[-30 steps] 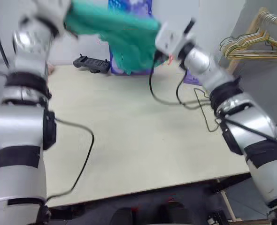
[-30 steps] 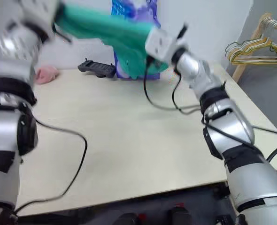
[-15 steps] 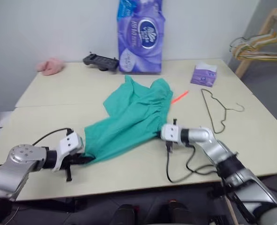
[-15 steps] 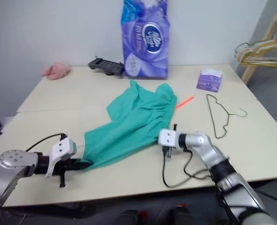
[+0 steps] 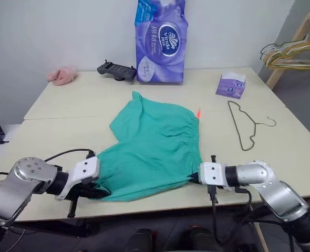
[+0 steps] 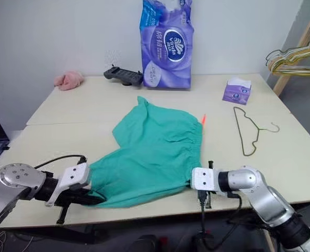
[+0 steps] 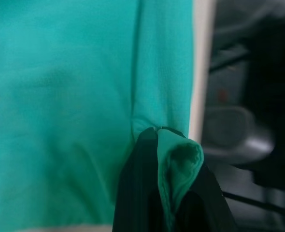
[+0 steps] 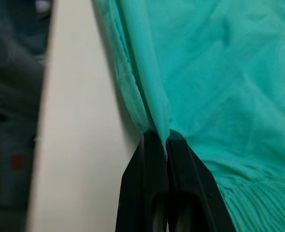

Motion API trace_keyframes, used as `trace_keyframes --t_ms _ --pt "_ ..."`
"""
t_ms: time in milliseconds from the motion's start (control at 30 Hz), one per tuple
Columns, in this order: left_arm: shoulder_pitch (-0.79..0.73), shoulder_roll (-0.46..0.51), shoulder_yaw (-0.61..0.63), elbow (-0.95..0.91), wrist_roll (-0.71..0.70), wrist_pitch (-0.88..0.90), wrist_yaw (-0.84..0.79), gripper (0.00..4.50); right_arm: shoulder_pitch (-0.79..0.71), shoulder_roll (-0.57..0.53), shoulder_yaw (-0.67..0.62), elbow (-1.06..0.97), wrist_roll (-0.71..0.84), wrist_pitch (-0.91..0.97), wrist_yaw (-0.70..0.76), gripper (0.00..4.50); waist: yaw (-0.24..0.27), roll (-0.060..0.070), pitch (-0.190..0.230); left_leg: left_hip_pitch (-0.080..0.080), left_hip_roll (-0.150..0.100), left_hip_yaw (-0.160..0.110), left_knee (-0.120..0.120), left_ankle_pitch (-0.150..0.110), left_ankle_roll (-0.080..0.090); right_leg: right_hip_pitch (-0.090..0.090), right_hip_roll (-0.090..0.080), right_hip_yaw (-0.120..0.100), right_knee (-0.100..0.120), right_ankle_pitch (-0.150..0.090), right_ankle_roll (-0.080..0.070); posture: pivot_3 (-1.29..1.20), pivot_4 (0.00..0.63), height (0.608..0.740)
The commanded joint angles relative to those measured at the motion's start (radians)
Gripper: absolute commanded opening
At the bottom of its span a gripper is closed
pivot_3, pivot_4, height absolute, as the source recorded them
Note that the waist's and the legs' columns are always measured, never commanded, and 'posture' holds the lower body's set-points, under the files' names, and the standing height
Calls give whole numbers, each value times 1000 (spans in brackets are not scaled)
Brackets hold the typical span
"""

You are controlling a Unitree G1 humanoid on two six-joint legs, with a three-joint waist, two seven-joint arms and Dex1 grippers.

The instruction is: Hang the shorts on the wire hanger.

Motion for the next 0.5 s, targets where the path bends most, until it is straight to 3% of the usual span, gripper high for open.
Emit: trace_keyframes --t_ms 33,100,133,167,233,300,367,500 --pt "-319 -59 -101 179 42 -29 -135 9 -257 55 -26 193 48 20 66 0 0 1 3 1 0 0 0 0 0 1 1 -1 0 0 0 174 68 740" --pt "-714 -261 -205 617 238 -219 -7 9 -570 173 -26 643 -36 -110 -42 0 6 0 5 3 -3 2 5 2 0 5 12 -4 0 0 -6 179 55 740" --pt "-928 -369 -234 905 352 -366 205 9 -764 230 -20 940 -107 -232 -186 0 10 -4 7 5 -3 3 5 8 5 10 15 -4 -4 5 -7 179 42 740" --pt "-1102 -444 -258 1139 451 -478 434 9 -928 273 -19 1184 -164 -329 -333 0 16 -8 8 5 -3 1 4 14 1 11 17 -4 -5 13 -12 179 37 740" --pt "-1360 -510 -283 1452 570 -589 773 9 -1178 313 5 1515 -264 -476 -594 0 24 -17 7 5 -1 -4 2 23 -15 7 18 -3 -3 27 -10 180 32 740" --pt "-1513 -518 -288 1592 637 -630 977 9 -1328 321 31 1667 -344 -545 -801 0 21 -27 -5 -20 0 -4 -5 29 -25 -23 10 2 0 36 -18 183 18 740" --pt "-1667 -485 -281 1653 698 -641 1186 9 -1468 311 37 1736 -408 -571 -996 0 10 -31 -19 -28 2 0 -16 28 -33 -34 7 5 2 30 -18 181 14 740" --pt "-1870 -415 -298 1684 811 -668 1376 9 -1591 309 23 1769 -459 -636 -1118 0 -15 -33 -20 -69 -1 8 -13 24 -35 -81 0 9 1 28 -18 186 10 740"
